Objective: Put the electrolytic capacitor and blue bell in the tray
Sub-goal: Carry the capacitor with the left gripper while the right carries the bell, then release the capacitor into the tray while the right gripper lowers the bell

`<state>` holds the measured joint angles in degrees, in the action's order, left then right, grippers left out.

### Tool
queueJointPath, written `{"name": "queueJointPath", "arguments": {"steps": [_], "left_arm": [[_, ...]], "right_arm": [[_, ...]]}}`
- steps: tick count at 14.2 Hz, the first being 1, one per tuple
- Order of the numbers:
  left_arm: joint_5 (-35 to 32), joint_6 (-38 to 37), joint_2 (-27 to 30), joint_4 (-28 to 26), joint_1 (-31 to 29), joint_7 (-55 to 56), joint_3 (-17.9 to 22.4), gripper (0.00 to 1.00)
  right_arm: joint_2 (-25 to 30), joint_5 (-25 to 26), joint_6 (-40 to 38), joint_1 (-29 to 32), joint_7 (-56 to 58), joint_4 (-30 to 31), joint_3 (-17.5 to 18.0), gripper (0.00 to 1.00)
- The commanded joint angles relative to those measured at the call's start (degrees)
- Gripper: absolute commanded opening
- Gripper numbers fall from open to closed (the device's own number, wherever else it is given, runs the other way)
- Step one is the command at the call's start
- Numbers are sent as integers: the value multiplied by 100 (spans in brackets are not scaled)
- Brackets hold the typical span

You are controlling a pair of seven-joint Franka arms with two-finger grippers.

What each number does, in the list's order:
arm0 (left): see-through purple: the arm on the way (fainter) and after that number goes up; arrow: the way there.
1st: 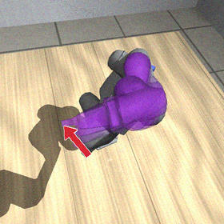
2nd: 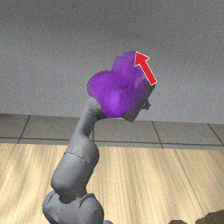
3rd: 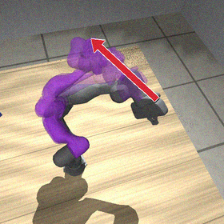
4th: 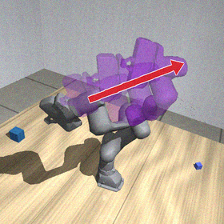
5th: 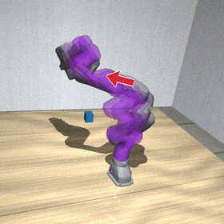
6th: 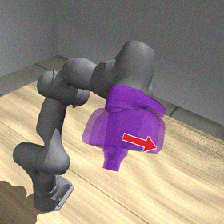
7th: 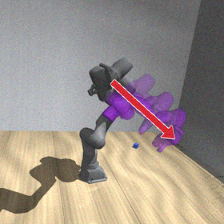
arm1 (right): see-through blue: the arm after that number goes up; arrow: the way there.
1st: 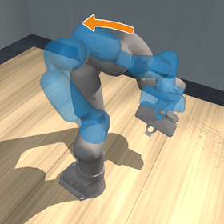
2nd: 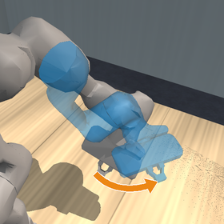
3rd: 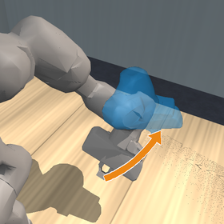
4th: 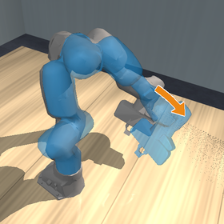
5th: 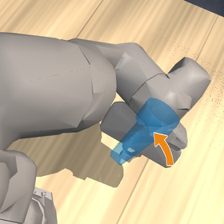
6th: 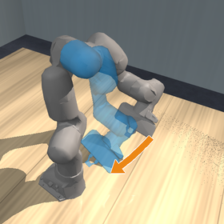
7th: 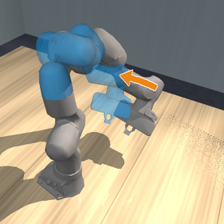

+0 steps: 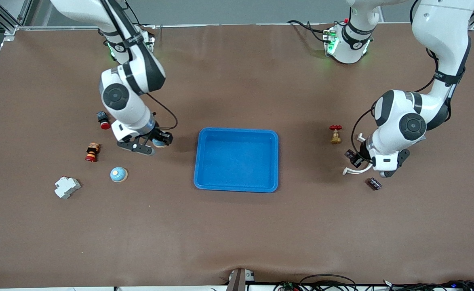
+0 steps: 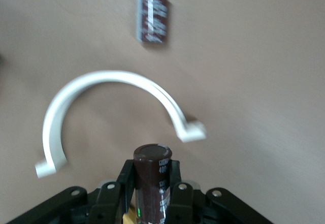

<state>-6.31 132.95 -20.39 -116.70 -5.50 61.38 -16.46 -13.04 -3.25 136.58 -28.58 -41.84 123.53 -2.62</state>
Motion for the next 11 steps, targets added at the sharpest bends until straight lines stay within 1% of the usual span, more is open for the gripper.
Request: {"name": "queueJointPath", "arguments": {"steps": [1, 2, 3, 5, 7, 9, 11], "left_arm": [[-55, -392, -35, 402, 75, 995, -540, 0], [-55, -392, -87, 463, 171, 1304, -682, 0], [-55, -392, -131, 525, 320, 1637, -735, 0], [-64, -392, -289, 674, 820, 2375, -736, 0], [-116, -366, -622, 998, 1277, 3183, -727, 0], [-125, -357, -1035, 1481, 1690, 3896, -701, 0], [-177, -357, -1378, 1781, 1998, 4328, -683, 0]], "right_arm": [[-242, -70, -44, -375, -700, -381, -63, 0], [-329, -70, -9, -525, -955, -486, -63, 0], [-470, -70, -17, -657, -1209, -670, -54, 0], [-759, -79, 9, -842, -1588, -969, -63, 0], [-1058, -70, 96, -1009, -1922, -1251, -63, 0], [-1366, -70, 377, -1158, -2221, -1401, -63, 0], [-1656, -70, 588, -1246, -2450, -1550, -63, 0]]}}
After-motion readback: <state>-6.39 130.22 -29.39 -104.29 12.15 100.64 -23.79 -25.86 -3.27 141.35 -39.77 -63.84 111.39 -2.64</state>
